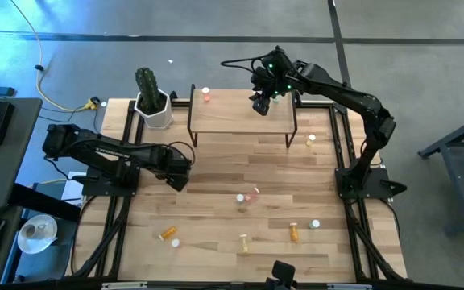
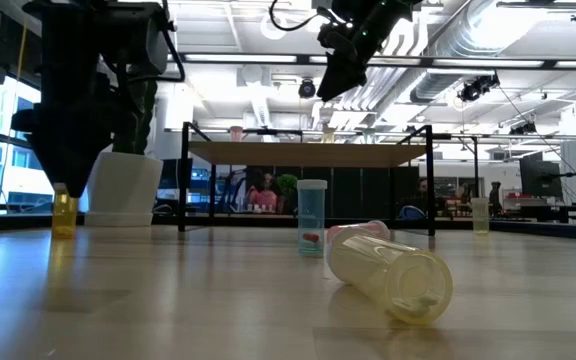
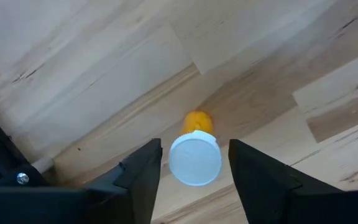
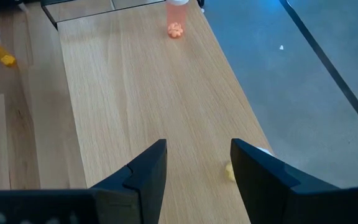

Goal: Pick and place medicine bottles onto shelf by color
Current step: Put the top orange pill bottle on the shelf

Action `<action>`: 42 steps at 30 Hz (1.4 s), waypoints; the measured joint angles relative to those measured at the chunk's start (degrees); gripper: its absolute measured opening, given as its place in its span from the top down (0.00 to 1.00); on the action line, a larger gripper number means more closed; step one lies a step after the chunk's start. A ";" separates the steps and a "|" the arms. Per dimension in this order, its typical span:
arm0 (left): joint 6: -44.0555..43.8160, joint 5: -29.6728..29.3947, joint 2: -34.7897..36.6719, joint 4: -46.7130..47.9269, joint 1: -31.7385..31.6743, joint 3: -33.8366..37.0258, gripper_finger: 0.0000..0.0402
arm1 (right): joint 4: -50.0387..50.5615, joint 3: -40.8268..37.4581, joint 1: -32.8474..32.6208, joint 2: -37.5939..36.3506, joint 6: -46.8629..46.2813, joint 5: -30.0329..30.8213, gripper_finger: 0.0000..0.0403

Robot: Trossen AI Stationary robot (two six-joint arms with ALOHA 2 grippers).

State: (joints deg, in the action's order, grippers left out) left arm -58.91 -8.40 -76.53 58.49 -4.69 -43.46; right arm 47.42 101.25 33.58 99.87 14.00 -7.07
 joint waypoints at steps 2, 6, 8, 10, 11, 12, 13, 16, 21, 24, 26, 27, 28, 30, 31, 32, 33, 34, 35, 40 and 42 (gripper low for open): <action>0.12 -0.02 0.02 -0.01 0.00 0.00 0.61 | 0.13 0.00 0.00 0.00 0.00 0.00 0.58; 0.98 -0.02 0.02 0.01 0.00 0.00 0.68 | 0.36 0.00 0.00 -0.01 0.00 0.00 0.58; 1.59 -0.04 0.02 -0.01 0.00 0.00 0.70 | 0.39 0.00 0.00 -0.01 0.00 0.00 0.58; 2.31 -0.04 0.02 -0.03 0.00 0.00 0.72 | 0.39 0.00 0.00 0.00 0.00 0.00 0.58; 2.56 -0.08 0.02 -0.03 0.00 0.00 0.73 | 0.39 0.00 0.00 0.00 0.00 0.00 0.58; 2.84 -0.12 0.02 -0.03 0.00 0.00 0.73 | 0.39 0.00 0.00 0.00 0.00 0.00 0.58; 3.36 -0.14 0.02 -0.04 0.00 0.00 0.73 | 0.39 0.00 0.00 0.00 0.00 0.00 0.58; 5.52 -0.10 0.02 -0.33 -0.32 -0.01 0.71 | 0.37 0.00 0.00 0.00 0.00 0.00 0.58; 10.80 0.00 0.02 -0.56 -1.54 -2.83 0.71 | 0.33 0.00 0.00 0.00 -0.02 0.00 0.58; 16.88 -1.00 0.02 -1.61 -2.19 -6.19 0.72 | -0.24 0.00 0.00 0.00 0.00 0.00 0.58; 21.33 -1.30 0.02 -2.21 -2.95 -9.07 0.72 | -0.34 0.00 0.00 0.00 -0.02 0.02 0.58; 23.67 -1.34 0.02 -2.36 -3.43 -10.57 0.71 | -0.11 0.10 0.00 0.00 -0.02 0.02 0.58; 26.06 -1.61 0.02 -2.66 -3.98 -12.14 0.71 | 0.20 0.39 0.00 0.02 -0.05 0.05 0.58; 31.06 -3.18 0.02 -3.18 -5.31 -15.65 0.71 | -0.02 1.04 0.00 0.02 -0.45 0.77 0.58; 33.47 -4.36 0.02 -3.20 -6.08 -17.47 0.71 | 0.08 1.53 0.00 0.02 -0.54 1.05 0.58; 35.77 -5.63 0.02 -3.18 -6.85 -19.41 0.71 | 0.31 2.17 0.00 0.05 -0.61 1.34 0.58; 38.10 -6.86 0.02 -3.22 -7.70 -21.27 0.71 | 0.38 2.89 0.00 0.05 -0.63 1.82 0.58; 40.40 -7.97 0.02 -3.22 -8.64 -23.17 0.71 | 0.35 3.60 0.00 0.05 -0.61 2.47 0.58; 42.67 -8.98 0.02 -3.25 -9.62 -25.04 0.71 | 0.35 4.36 0.00 0.05 -0.65 2.93 0.58; 54.48 -12.78 0.02 -7.77 -15.41 -33.56 0.71 | 0.78 8.11 0.00 0.03 -0.66 3.98 0.58; 58.92 -13.63 0.02 -11.15 -17.96 -36.51 0.71 | 0.84 9.14 0.00 0.02 -0.64 4.00 0.58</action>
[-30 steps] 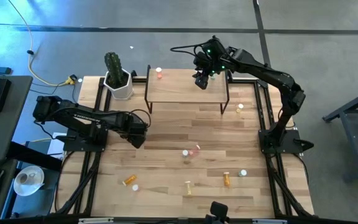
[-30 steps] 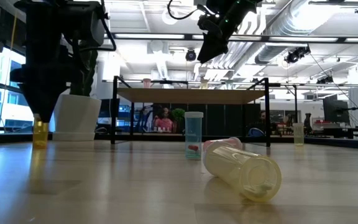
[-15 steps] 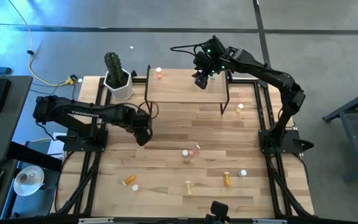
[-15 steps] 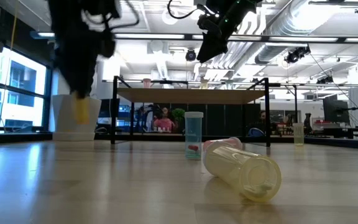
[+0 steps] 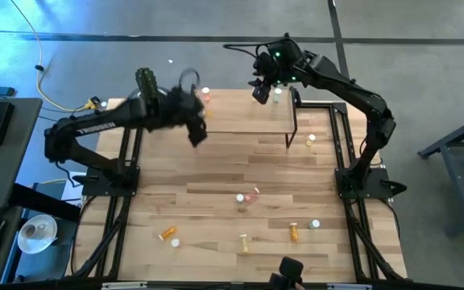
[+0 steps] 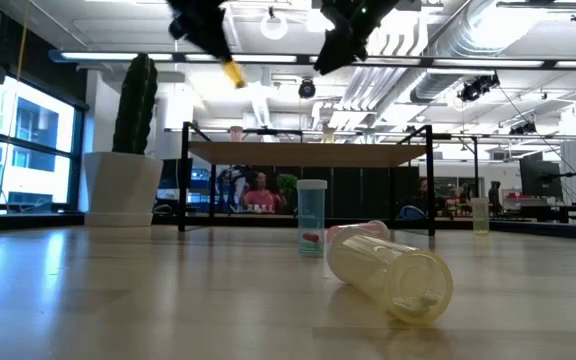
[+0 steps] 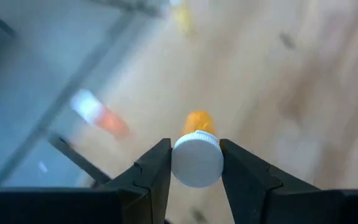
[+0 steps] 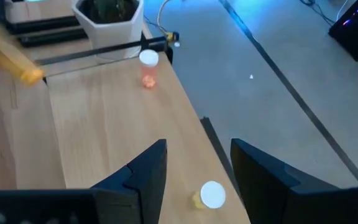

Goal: Pick and place medicine bottles onto shelf by color
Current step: Put the top orange pill bottle on the shelf

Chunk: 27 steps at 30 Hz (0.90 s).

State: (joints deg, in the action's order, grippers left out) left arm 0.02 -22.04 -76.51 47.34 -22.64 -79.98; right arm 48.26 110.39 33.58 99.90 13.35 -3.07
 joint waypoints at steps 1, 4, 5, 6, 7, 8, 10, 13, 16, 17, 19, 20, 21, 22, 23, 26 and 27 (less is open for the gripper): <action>1.98 -0.08 0.00 -1.80 -1.35 -1.35 0.71 | 0.20 0.42 0.00 0.00 -0.01 0.00 0.58; 6.29 -0.09 0.00 -5.35 -5.08 -4.83 0.71 | 0.87 1.32 0.00 0.00 -0.01 -0.02 0.58; 7.14 -0.09 0.00 -5.98 -6.31 -5.84 0.71 | 1.00 1.33 0.00 0.00 -0.01 -0.02 0.58; 8.09 -0.11 0.00 -6.88 -7.43 -6.80 0.71 | 1.39 1.33 0.00 0.00 -0.12 -0.02 0.58; 8.98 -0.09 0.00 -7.85 -8.48 -7.71 0.71 | 1.95 1.33 0.03 0.00 -0.52 -0.02 0.58; 9.74 -0.09 0.00 -8.43 -9.48 -8.60 0.71 | 2.43 1.33 0.15 0.00 -0.89 0.00 0.58; 10.86 -0.06 0.00 -8.57 -11.66 -10.42 0.71 | 2.94 1.33 0.15 0.00 -1.16 1.09 0.58; 11.14 1.03 -0.04 -8.62 -13.99 -12.49 0.71 | 3.69 1.33 0.15 0.00 -1.32 4.86 0.58; 11.16 3.02 -0.81 -8.60 -15.88 -14.78 0.71 | 3.56 1.33 0.17 0.00 -1.32 7.81 0.58; 11.16 3.72 -1.39 -8.59 -16.45 -15.81 0.71 | 3.57 1.33 0.17 0.00 -1.32 8.76 0.58; 11.19 4.79 -2.99 -8.56 -17.29 -18.15 0.71 | 3.55 1.33 0.17 0.00 -1.34 10.03 0.58; 11.36 5.42 -4.05 -8.36 -17.66 -19.43 0.71 | 3.55 1.33 0.17 0.00 -1.52 10.20 0.58; 11.84 6.10 -5.27 -7.88 -18.02 -20.81 0.71 | 3.55 1.33 0.17 0.00 -1.93 10.20 0.58; 12.44 6.52 -6.61 -7.09 -18.33 -22.41 0.71 | 3.55 1.33 0.17 0.00 -2.48 10.20 0.58; 12.64 6.62 -8.07 -6.15 -18.45 -24.21 0.71 | 3.55 1.33 0.17 0.00 -2.96 10.19 0.58; 12.60 6.68 -12.92 -1.19 -18.65 -30.69 0.71 | 3.95 1.33 0.17 0.00 -3.03 10.21 0.58; 12.51 6.68 -14.58 0.74 -18.65 -32.84 0.71 | 4.23 1.33 0.17 0.00 -3.04 10.21 0.58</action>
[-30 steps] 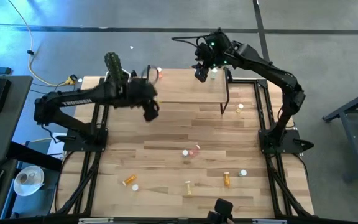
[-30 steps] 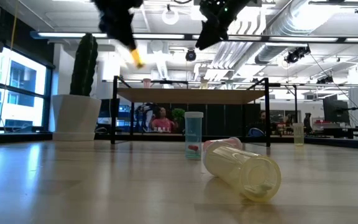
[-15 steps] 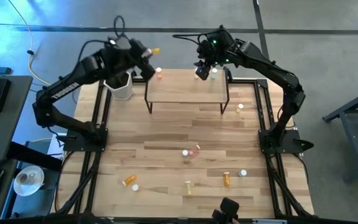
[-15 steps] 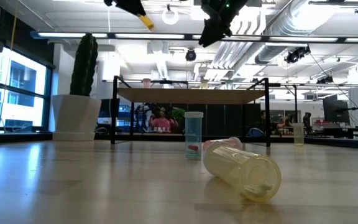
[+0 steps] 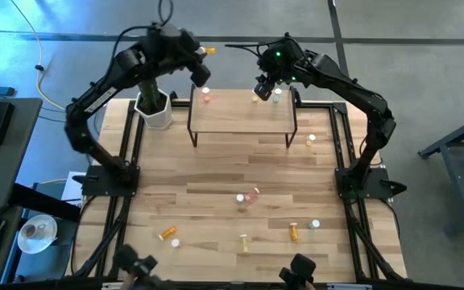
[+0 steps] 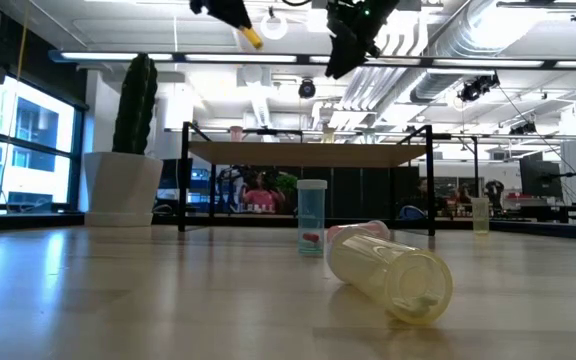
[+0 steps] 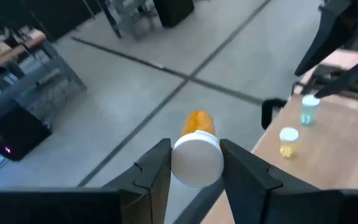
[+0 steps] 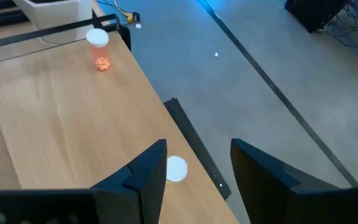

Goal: Pick and place medicine bottles onto shelf by color
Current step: Put the top orange pill bottle on the shelf

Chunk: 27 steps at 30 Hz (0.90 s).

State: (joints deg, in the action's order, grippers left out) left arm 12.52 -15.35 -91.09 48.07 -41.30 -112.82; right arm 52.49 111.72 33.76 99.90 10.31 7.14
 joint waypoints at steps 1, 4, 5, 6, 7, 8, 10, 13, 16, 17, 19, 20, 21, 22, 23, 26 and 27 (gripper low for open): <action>-0.15 0.00 -1.70 2.00 0.00 -2.10 0.71 | 0.22 0.00 0.00 0.00 -0.01 0.00 0.58; -0.24 0.36 -6.54 7.38 0.00 -7.53 0.71 | 0.89 0.00 0.00 0.00 -0.01 0.04 0.58; -0.25 1.00 -7.95 8.83 0.00 -9.00 0.71 | 1.14 0.00 0.00 0.00 -0.01 0.07 0.58; -0.29 2.23 -9.37 10.17 0.00 -10.27 0.71 | 1.29 0.00 0.00 0.00 -0.01 0.11 0.58; -0.28 3.60 -10.66 11.45 0.00 -11.29 0.71 | 1.39 0.00 0.00 0.00 0.00 0.13 0.58; -0.29 4.97 -11.89 12.48 0.00 -11.98 0.71 | 1.58 0.00 0.00 0.00 0.01 0.13 0.58; -0.29 6.89 -14.20 14.06 0.05 -12.68 0.71 | 1.77 0.00 0.00 0.00 0.02 0.13 0.58; -0.29 8.31 -17.21 15.85 0.09 -12.87 0.71 | 2.00 0.00 0.00 0.00 0.02 0.12 0.58; -0.01 8.55 -19.96 16.84 0.33 -12.89 0.71 | 2.42 0.00 0.00 0.00 0.04 0.11 0.58; 0.30 8.56 -20.85 17.23 0.44 -12.89 0.71 | 2.58 0.00 0.00 0.00 0.04 0.11 0.58; 1.00 8.58 -22.47 17.28 0.45 -12.89 0.71 | 2.64 0.00 0.00 0.00 0.04 0.11 0.58; 1.09 8.71 -23.18 17.38 0.46 -12.89 0.71 | 2.64 0.00 0.02 0.00 0.04 0.13 0.58; 1.16 8.73 -23.82 17.51 0.46 -12.89 0.71 | 2.64 0.00 0.02 0.00 0.05 0.13 0.58; 1.17 8.74 -24.42 17.77 0.48 -12.89 0.71 | 2.66 0.00 0.03 0.00 0.06 0.15 0.58; 1.17 8.72 -24.91 18.07 0.49 -12.89 0.71 | 2.68 0.00 0.02 0.00 0.07 0.13 0.58; 1.15 9.22 -26.22 18.63 0.53 -12.89 0.71 | 2.64 0.00 -0.02 0.00 0.12 0.09 0.58; 1.15 9.32 -26.53 18.69 0.56 -12.89 0.71 | 2.64 0.00 -0.02 0.00 0.12 0.11 0.58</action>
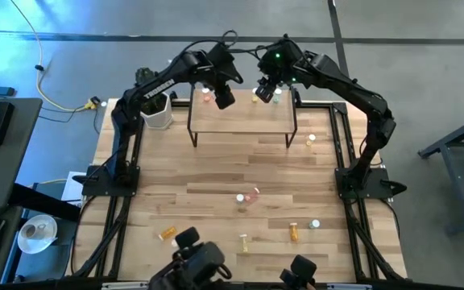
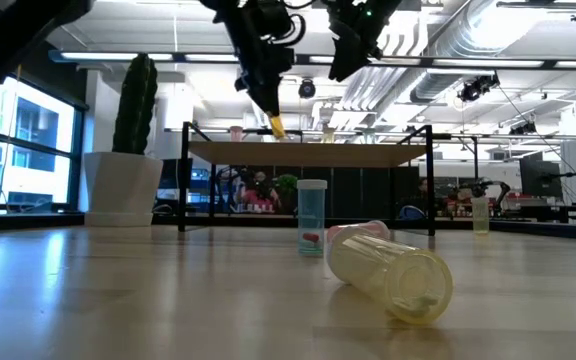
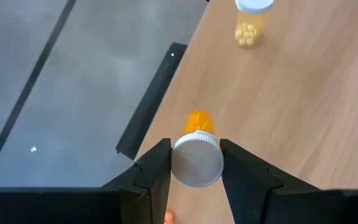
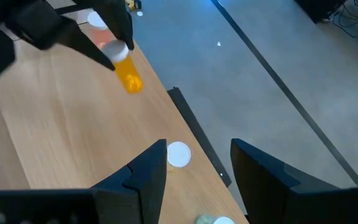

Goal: Pick and place medicine bottles onto shelf by color
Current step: Put the top orange pill bottle on the shelf

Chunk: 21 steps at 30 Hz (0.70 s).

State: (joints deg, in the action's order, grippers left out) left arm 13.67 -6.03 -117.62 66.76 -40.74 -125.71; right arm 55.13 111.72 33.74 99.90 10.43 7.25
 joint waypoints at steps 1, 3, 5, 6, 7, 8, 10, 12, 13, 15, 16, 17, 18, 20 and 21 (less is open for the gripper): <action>0.00 0.12 -0.22 0.07 0.07 0.00 0.71 | 0.00 0.00 0.00 0.00 0.00 -0.02 0.58; 0.00 0.44 -0.83 0.22 0.29 -0.02 0.71 | 0.02 0.00 0.00 0.00 0.02 -0.02 0.58; 0.02 0.45 -1.51 0.43 0.43 -0.02 0.71 | 0.01 0.00 0.00 0.00 0.05 -0.02 0.58; 0.02 0.45 -1.79 0.43 0.54 -0.02 0.71 | 0.05 0.00 0.00 0.00 0.05 -0.02 0.58; 0.02 0.46 -1.95 0.51 0.65 -0.02 0.71 | 0.09 0.00 0.00 0.00 0.05 -0.02 0.58; 0.02 0.49 -2.03 0.69 0.68 -0.02 0.71 | 0.13 0.00 0.00 0.00 0.05 -0.02 0.58; 0.02 0.53 -2.04 0.81 0.68 -0.02 0.71 | 0.41 0.00 0.00 0.00 0.05 -0.02 0.58; 0.02 0.51 -2.08 1.11 0.77 -0.02 0.71 | 0.68 0.00 0.00 0.00 0.00 -0.04 0.58; 0.02 0.51 -2.08 1.18 0.86 -0.02 0.71 | 0.86 -0.01 0.00 0.00 -0.08 -0.04 0.58; 0.01 0.51 -2.08 1.24 1.00 -0.02 0.71 | 1.01 -0.02 0.00 0.00 -0.08 -0.04 0.58; -0.01 0.50 -2.08 1.35 1.01 -0.02 0.71 | 1.07 -0.02 0.00 0.00 -0.06 -0.04 0.58; -0.02 0.54 -2.08 1.58 1.01 -0.01 0.71 | 1.18 -0.02 0.00 0.00 -0.06 -0.02 0.58; -0.01 0.51 -2.08 1.61 1.01 0.13 0.71 | 1.28 -0.02 0.00 0.00 -0.08 -0.04 0.58; 0.00 0.66 -2.08 1.64 1.05 0.30 0.71 | 1.32 -0.02 0.00 0.00 -0.08 -0.06 0.58; 0.00 0.71 -2.10 1.63 1.06 0.31 0.71 | 1.37 -0.02 0.00 0.00 -0.08 -0.07 0.58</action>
State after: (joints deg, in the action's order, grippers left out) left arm 13.67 -5.32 -119.72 68.38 -39.68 -125.40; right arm 56.50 111.70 33.74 99.90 10.35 7.18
